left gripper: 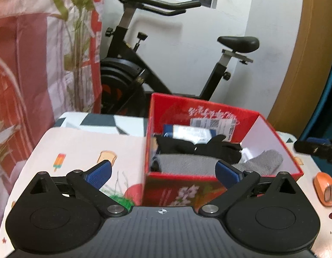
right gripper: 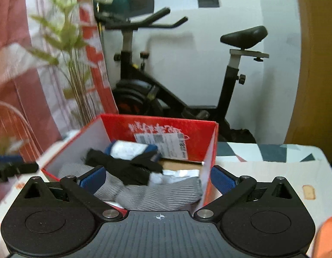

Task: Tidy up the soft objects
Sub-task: 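Open both tools to release the towel and withdraw, then move the left tool to the green tasselled sachet and close on it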

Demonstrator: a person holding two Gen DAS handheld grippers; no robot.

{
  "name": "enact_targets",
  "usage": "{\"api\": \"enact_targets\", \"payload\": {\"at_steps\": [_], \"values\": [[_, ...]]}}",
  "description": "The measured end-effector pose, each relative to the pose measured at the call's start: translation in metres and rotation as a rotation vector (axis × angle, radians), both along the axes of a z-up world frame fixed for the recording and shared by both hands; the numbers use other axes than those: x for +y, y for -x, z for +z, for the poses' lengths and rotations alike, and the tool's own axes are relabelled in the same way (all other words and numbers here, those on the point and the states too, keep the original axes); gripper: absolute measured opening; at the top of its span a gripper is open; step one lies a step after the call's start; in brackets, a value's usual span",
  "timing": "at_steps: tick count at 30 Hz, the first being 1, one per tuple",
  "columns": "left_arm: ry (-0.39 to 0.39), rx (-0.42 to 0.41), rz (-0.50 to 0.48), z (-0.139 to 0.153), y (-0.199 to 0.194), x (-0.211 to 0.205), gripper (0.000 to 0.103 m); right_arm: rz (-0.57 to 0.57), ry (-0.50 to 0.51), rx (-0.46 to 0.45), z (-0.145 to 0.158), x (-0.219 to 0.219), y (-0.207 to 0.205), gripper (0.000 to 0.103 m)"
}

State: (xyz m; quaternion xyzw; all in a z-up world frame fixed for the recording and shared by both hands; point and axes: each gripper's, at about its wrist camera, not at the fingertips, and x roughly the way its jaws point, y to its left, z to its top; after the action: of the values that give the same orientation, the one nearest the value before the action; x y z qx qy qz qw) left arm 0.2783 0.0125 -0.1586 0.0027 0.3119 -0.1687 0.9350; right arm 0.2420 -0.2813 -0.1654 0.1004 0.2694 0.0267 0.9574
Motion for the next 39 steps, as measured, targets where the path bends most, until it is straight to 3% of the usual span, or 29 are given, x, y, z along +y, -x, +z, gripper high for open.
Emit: {"api": "enact_targets", "payload": {"at_steps": [7, 12, 17, 21, 23, 25, 30, 35, 39], "values": [[-0.061, 0.015, 0.04, -0.017, 0.018, 0.013, 0.103, -0.05, -0.006, -0.134, -0.007, 0.02, 0.036, 0.103], [-0.011, 0.025, 0.019, -0.031, 0.03, 0.03, 0.1, 0.005, -0.058, -0.112, -0.025, 0.034, 0.056, 0.103], [0.012, 0.084, 0.011, -0.052, 0.024, 0.04, 0.077, 0.034, 0.012, -0.078, -0.041, 0.054, 0.068, 0.103], [0.028, 0.129, 0.005, -0.071, 0.015, 0.045, 0.058, 0.048, 0.006, -0.011, -0.056, 0.059, 0.066, 0.103], [0.062, 0.155, -0.008, -0.079, 0.009, 0.048, 0.046, 0.042, 0.003, 0.013, -0.063, 0.059, 0.064, 0.103], [0.099, 0.192, -0.017, -0.086, 0.004, 0.051, 0.041, 0.033, 0.017, 0.029, -0.071, 0.059, 0.064, 0.103], [0.178, 0.238, -0.042, -0.096, 0.0, 0.053, 0.037, 0.024, 0.044, 0.08, -0.087, 0.061, 0.061, 0.102], [0.205, 0.28, -0.124, -0.104, 0.006, 0.035, 0.03, 0.057, 0.017, 0.119, -0.101, 0.062, 0.058, 0.1], [0.219, 0.307, -0.183, -0.112, 0.014, 0.014, 0.03, 0.098, 0.024, 0.133, -0.107, 0.068, 0.059, 0.095]]}}
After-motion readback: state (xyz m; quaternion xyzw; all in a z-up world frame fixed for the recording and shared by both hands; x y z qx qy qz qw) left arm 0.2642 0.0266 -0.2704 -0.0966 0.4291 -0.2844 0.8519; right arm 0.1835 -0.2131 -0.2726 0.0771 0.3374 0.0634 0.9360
